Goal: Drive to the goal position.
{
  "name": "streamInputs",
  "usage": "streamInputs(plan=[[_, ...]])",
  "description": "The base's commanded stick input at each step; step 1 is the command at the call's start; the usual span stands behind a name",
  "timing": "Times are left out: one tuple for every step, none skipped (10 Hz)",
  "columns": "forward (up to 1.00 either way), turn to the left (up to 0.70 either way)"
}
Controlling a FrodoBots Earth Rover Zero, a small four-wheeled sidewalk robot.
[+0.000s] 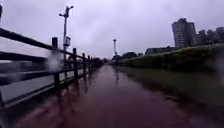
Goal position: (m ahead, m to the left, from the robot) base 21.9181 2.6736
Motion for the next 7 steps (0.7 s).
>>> streamInputs(plan=[[1.00, 0.01], [1.00, 0.01], [1.00, 0.01], [1.00, 0.01], [1.00, 0.01], [1.00, 0.06], [1.00, 0.16]])
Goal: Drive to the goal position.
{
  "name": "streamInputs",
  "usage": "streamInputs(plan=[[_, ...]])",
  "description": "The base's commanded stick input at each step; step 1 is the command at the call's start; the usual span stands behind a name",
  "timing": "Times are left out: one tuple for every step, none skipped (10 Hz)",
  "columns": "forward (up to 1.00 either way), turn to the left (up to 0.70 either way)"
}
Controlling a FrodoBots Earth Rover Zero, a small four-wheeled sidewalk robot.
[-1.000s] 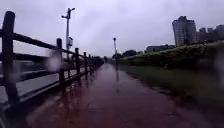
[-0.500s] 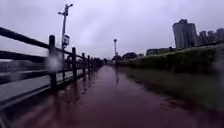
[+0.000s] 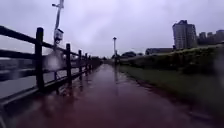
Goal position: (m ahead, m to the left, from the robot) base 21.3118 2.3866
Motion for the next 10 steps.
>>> streamInputs(plan=[[1.00, 0.26], [1.00, 0.29], [1.00, 0.01], [1.00, 0.01], [1.00, 0.01], [1.00, 0.01], [1.00, 0.01], [1.00, 0.01], [1.00, 0.01], [1.00, 0.01]])
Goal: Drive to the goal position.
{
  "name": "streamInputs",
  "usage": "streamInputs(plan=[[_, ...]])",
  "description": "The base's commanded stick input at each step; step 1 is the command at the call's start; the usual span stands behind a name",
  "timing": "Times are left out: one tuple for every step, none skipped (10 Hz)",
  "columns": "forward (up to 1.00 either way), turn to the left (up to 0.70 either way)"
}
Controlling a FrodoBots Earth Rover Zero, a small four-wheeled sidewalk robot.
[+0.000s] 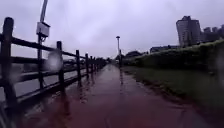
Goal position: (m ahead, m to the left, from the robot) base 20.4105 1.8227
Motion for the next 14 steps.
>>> streamInputs(plan=[[1.00, 0.01], [1.00, 0.01], [1.00, 0.01], [1.00, 0.01], [1.00, 0.01], [1.00, 0.01], [1.00, 0.01], [1.00, 0.01], [1.00, 0.03], [1.00, 0.07], [1.00, 0.11], [1.00, 0.20], [1.00, 0.07], [1.00, 0.01]])
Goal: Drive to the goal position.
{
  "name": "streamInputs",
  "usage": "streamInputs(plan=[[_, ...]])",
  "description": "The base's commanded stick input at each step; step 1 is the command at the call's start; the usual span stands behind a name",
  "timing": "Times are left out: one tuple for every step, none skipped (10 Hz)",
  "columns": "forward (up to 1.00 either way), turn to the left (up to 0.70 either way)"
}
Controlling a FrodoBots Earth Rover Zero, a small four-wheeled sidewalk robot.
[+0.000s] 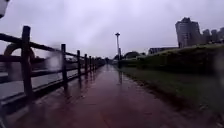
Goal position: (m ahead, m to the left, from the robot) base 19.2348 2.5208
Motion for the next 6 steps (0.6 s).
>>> streamInputs(plan=[[1.00, 0.01], [1.00, 0.01], [1.00, 0.01], [1.00, 0.01], [1.00, 0.01], [1.00, 0.01]])
